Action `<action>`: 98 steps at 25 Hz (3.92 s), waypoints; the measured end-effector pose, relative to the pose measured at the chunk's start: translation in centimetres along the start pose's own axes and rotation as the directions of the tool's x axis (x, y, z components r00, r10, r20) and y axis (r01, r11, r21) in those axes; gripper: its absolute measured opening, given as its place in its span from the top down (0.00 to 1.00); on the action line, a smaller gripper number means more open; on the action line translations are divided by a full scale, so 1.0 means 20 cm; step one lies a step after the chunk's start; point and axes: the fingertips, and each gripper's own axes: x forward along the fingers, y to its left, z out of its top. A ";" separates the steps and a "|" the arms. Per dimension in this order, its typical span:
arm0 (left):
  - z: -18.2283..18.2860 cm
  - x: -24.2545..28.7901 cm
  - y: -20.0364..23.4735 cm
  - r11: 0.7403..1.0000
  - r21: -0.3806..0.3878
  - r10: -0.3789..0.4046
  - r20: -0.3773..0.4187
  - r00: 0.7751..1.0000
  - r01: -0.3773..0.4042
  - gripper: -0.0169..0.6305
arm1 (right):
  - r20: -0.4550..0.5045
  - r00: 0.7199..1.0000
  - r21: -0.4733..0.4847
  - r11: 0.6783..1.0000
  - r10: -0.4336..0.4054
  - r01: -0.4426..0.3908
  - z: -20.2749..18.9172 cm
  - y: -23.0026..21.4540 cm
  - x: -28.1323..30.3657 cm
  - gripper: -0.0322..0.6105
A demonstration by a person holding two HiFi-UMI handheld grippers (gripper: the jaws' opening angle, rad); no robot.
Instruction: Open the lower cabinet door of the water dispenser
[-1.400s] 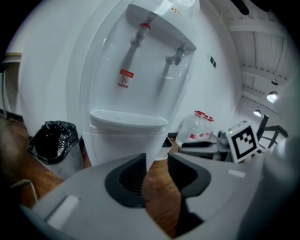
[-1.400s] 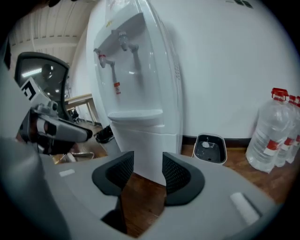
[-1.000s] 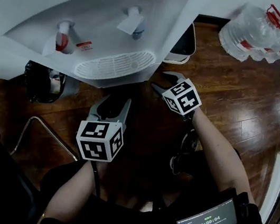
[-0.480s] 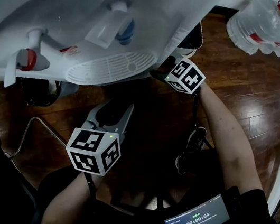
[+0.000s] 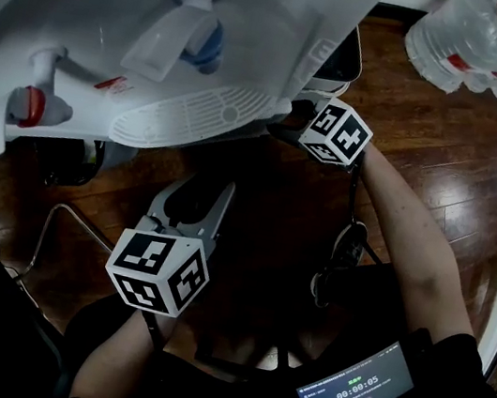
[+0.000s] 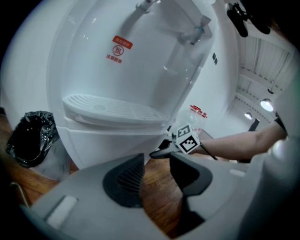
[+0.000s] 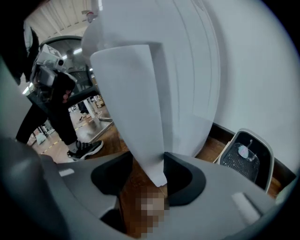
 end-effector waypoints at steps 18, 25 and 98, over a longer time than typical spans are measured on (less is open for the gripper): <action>-0.17 -0.16 0.05 0.969 0.158 0.168 0.141 0.976 -0.190 0.69 | -0.013 0.993 0.086 0.989 -0.118 0.119 -0.20 0.53 -0.03 0.64; -0.12 -0.42 -0.06 0.989 0.069 0.108 0.275 0.955 -0.131 0.69 | 0.017 0.969 0.200 0.950 -0.248 0.240 -0.22 0.89 0.02 0.65; -0.94 -0.44 0.15 0.922 0.203 0.304 0.150 0.941 -0.330 0.68 | 0.553 0.546 0.384 0.773 -0.630 0.505 0.46 1.35 -1.21 0.88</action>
